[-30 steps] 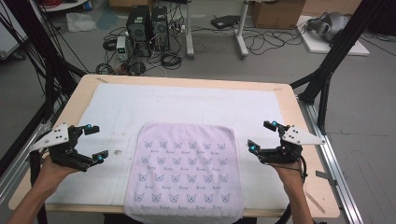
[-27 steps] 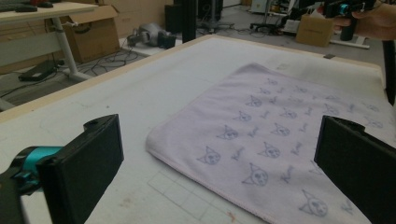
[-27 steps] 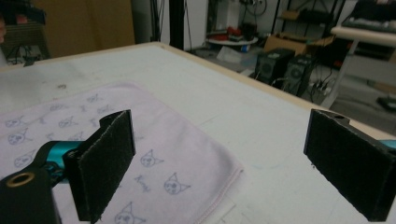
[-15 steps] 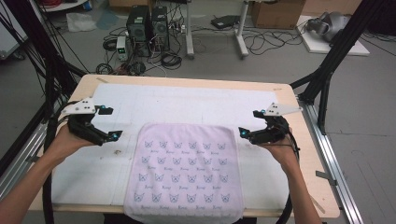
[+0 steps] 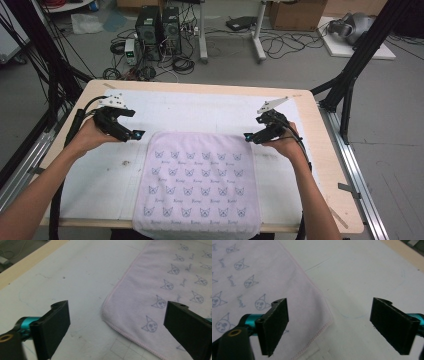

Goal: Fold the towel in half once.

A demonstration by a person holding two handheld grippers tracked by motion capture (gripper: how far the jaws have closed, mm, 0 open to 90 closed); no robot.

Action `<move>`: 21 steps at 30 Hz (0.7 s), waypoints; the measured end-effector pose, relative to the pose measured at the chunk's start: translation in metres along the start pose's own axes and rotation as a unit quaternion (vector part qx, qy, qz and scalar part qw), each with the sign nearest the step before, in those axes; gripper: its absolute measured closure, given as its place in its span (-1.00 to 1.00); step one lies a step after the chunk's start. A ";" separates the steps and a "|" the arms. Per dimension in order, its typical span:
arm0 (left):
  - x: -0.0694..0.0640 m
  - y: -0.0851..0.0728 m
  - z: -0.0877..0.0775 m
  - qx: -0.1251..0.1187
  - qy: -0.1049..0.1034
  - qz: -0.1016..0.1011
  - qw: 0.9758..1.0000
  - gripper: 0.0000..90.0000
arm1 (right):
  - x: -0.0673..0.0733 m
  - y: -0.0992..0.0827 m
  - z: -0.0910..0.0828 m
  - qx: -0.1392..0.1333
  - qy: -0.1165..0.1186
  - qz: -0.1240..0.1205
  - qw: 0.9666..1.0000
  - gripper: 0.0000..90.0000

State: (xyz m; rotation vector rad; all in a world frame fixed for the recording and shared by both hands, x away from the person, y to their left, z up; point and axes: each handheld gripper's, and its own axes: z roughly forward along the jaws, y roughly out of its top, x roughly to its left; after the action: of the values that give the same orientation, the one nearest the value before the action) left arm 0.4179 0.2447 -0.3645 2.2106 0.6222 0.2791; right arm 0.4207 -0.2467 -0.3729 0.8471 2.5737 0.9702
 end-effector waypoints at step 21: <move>0.004 -0.003 0.059 0.145 -0.016 -0.018 0.989 -0.08 | -0.007 -0.002 0.049 0.122 0.000 -0.002 0.993 0.45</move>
State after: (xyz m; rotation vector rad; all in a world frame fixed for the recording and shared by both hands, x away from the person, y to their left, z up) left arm 0.4432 0.2099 -0.4056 2.4723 0.7222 0.1408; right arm 0.4459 -0.2267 -0.4098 0.9008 2.7297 0.6623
